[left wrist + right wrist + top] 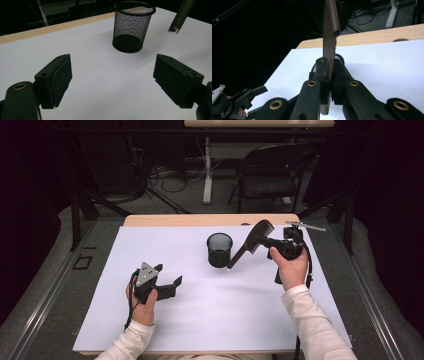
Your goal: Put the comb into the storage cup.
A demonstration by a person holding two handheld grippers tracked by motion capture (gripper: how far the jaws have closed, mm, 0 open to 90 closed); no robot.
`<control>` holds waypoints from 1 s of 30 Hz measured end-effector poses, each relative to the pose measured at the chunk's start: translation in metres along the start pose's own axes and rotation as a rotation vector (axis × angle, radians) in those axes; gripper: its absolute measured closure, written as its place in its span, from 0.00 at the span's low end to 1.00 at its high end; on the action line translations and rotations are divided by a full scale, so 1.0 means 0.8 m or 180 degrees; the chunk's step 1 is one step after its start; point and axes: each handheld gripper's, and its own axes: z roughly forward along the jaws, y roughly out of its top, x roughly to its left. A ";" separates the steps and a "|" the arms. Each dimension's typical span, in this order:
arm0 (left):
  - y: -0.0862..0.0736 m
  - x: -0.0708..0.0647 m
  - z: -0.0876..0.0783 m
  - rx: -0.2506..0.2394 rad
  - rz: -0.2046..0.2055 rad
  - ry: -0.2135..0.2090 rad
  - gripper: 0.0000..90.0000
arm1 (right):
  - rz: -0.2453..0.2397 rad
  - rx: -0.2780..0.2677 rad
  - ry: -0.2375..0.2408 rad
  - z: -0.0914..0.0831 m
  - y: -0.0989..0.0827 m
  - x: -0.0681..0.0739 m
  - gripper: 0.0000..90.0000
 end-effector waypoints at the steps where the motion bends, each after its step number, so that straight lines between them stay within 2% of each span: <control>1: 0.000 0.000 0.000 0.0002 0.0002 0.0001 0.17 | 0.0008 -0.0006 -0.0005 0.001 0.001 0.000 0.97; 5: 0.000 0.000 0.000 0.0011 0.0005 0.0001 0.17 | 0.0034 0.0017 0.0001 0.002 0.012 0.000 0.97; 10: 0.000 -0.001 0.000 0.0006 0.0007 -0.0001 0.17 | -0.0009 0.0014 -0.0070 0.004 0.026 0.003 0.97; 20: 0.000 0.000 0.000 0.0000 0.0004 -0.0008 0.17 | 0.0006 -0.0005 -0.0183 0.009 0.054 0.003 0.97; 30: 0.000 0.001 0.000 0.0003 0.0004 -0.0014 0.17 | -0.0027 -0.0030 -0.0271 0.018 0.074 0.009 0.97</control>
